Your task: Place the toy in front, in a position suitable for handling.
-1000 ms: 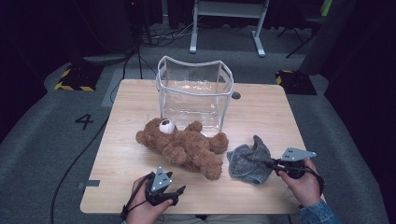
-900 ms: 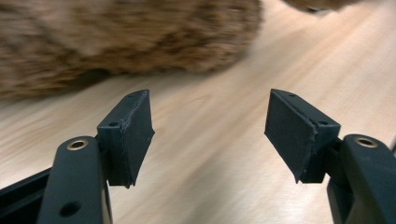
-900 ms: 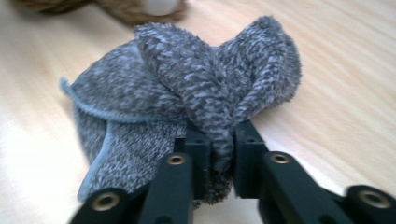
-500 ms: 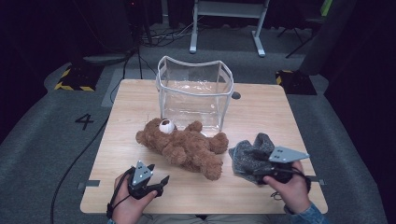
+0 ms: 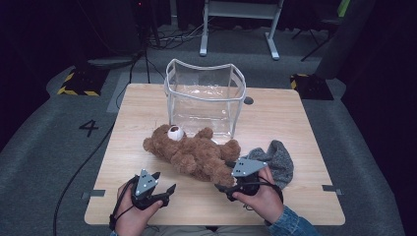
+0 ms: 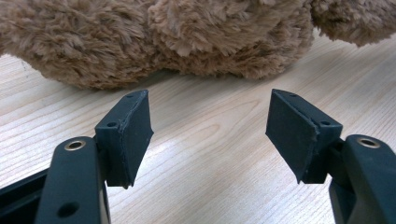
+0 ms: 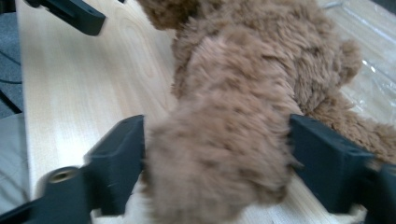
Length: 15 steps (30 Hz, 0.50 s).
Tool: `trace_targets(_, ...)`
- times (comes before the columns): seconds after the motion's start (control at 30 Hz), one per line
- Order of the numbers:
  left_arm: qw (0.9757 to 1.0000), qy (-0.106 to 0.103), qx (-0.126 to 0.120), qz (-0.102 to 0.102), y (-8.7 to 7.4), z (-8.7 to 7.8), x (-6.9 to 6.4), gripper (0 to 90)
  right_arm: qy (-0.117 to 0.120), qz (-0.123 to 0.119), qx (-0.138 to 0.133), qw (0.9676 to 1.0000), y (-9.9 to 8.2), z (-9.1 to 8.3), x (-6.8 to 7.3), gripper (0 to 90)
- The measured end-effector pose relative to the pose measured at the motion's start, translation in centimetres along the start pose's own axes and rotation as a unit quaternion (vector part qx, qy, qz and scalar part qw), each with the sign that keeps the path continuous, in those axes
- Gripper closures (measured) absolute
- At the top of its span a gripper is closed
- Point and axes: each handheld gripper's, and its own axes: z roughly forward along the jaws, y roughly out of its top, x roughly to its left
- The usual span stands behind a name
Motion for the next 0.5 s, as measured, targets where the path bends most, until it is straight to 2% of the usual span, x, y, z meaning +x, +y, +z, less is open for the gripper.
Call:
trace_targets(0.07,1.0,0.0,-0.002,-0.005,-0.1,-0.1,0.3,31.2,0.007,-0.009,0.001,0.9999,-0.1,-0.1,-0.2,48.9)
trace_targets(0.1,1.0,0.003,-0.002,-0.007,-0.1,-0.2,0.5,31.2,0.01,-0.022,0.008,0.9997,-0.2,-0.2,-0.3,54.2)
trace_targets(0.2,0.9999,0.006,-0.006,-0.014,-0.2,-0.3,0.9,31.3,0.023,-0.022,0.022,0.9992,-0.6,-0.8,-0.5,65.4)
trace_targets(0.23,0.9998,0.011,-0.009,-0.016,-0.2,-0.5,1.0,31.3,0.026,-0.034,0.028,0.9987,-0.8,-1.1,-0.5,67.6)
trace_targets(0.37,0.9992,0.021,-0.024,-0.024,-0.1,-1.2,1.4,31.2,0.04,-0.041,0.047,0.9973,-1.9,-2.9,0.3,71.6)
trace_targets(0.5,0.9984,0.022,-0.044,-0.027,0.2,-2.3,1.7,29.4,0.044,-0.047,0.049,0.9967,-3.2,-5.3,1.1,71.9)
